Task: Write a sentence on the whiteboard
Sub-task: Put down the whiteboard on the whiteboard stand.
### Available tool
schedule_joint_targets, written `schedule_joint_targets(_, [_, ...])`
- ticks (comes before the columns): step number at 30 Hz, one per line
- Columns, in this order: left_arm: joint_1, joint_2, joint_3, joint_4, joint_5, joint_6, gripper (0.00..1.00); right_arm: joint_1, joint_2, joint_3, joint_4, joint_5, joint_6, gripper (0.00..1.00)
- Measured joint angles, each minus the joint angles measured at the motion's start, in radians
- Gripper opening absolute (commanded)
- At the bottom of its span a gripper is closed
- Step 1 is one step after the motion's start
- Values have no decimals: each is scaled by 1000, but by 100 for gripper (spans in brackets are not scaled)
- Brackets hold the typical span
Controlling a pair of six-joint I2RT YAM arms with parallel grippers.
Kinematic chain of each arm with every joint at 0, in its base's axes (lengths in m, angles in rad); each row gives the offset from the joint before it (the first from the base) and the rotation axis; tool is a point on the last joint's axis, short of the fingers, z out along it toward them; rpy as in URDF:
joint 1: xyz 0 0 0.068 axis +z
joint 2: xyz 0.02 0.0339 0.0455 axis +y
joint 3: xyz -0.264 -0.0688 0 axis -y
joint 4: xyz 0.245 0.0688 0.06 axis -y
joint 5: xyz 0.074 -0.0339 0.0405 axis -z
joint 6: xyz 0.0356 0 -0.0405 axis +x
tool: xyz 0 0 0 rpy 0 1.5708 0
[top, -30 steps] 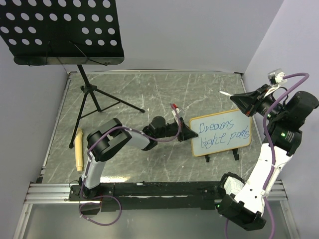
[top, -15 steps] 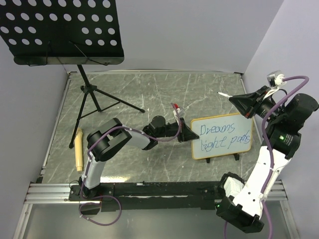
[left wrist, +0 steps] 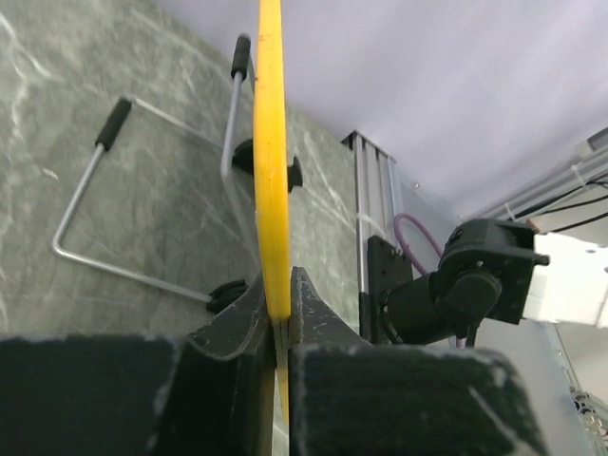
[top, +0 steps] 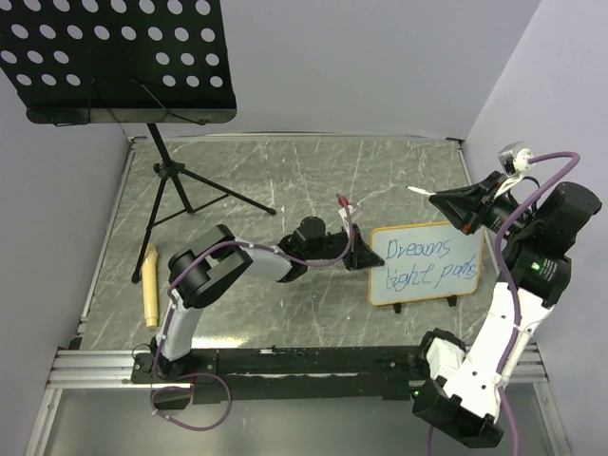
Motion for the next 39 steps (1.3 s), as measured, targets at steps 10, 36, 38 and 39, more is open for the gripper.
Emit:
schedule_joint_targets(10, [-19,16,8,-16,-27,40,25,0,0,0,-19,-2,-16,0])
schedule_joint_targets(36, [-10,-248,-215,-22,-182,79,97,0,-6,-1,-41,23,-23,0])
schedule_joint_targets(38, [-5,-318,-255,-41,-209,89,97,0,-6,-1,-46,24,-30,0])
schedule_joint_targets(39, [-2,-360,-273,-69,-225,97,97,0,-6,-1,-48,24,-33,0])
